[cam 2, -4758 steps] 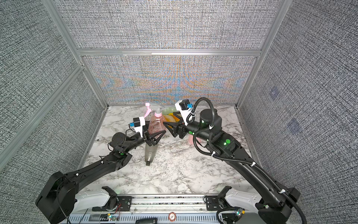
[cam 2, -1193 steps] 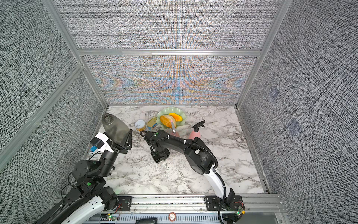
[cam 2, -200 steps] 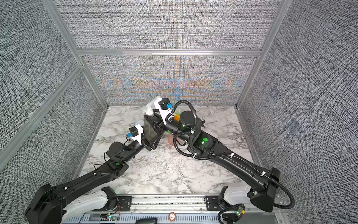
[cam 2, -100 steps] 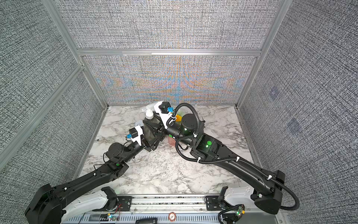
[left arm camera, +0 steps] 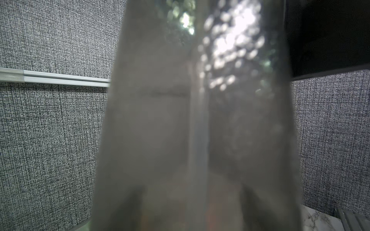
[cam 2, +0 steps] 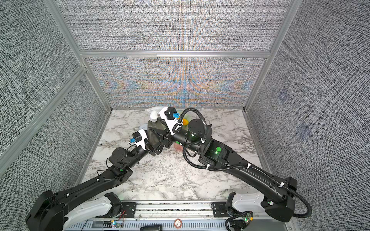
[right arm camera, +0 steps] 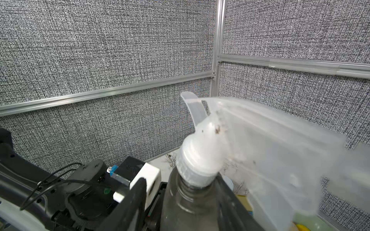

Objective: Attach spray nozzles to spray bottles
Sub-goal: Insert the spray nozzle into the spray bottle, then screw the spray nozzle on the spray bottle.

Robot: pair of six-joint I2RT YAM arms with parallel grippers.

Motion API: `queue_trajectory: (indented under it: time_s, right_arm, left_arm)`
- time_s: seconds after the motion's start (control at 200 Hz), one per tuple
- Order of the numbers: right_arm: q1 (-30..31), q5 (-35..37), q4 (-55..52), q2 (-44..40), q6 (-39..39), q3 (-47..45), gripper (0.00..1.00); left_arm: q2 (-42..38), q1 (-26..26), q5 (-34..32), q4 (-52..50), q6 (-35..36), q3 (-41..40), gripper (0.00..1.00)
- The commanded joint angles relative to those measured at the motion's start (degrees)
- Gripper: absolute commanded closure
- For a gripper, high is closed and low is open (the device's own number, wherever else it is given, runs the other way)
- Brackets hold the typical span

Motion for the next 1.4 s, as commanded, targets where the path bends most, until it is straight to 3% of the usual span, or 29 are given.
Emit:
queue_trajectory:
  time_s: [0.0,0.705,0.865,1.111,1.341,1.396]
  right_arm:
    - [0.49,-0.65,-3.54,0.29,-0.88,0.8,0.44]
    - [1.51,-3.56,-10.11,0.09,-0.56,1.53,0.44]
    - [1.95,-4.82,-12.81,-1.99,0.3,-1.43,0.46]
    - [1.91,-0.17,-16.23,-8.0,2.55,-8.45,0.49]
    - [-1.78,0.81,-17.46,-11.42,0.82,-6.26,0.49]
    - [-4.19,-1.07,-16.71,-11.86,0.43,-5.08,0.44]
  left_arm:
    - [-0.45,-0.06,-0.59,3.07,0.49,0.07,0.36]
    - [-1.67,-0.03,-1.88,4.3,0.01,-0.5,0.37]
    - [-1.58,0.03,-2.67,4.08,0.27,-0.59,0.37]
    - [-0.8,0.03,-3.31,3.77,0.19,-0.5,0.38]
    - [-0.35,-0.01,-2.48,3.43,0.05,-0.32,0.38]
    - [-0.48,0.03,-2.16,3.17,0.0,-0.19,0.38]
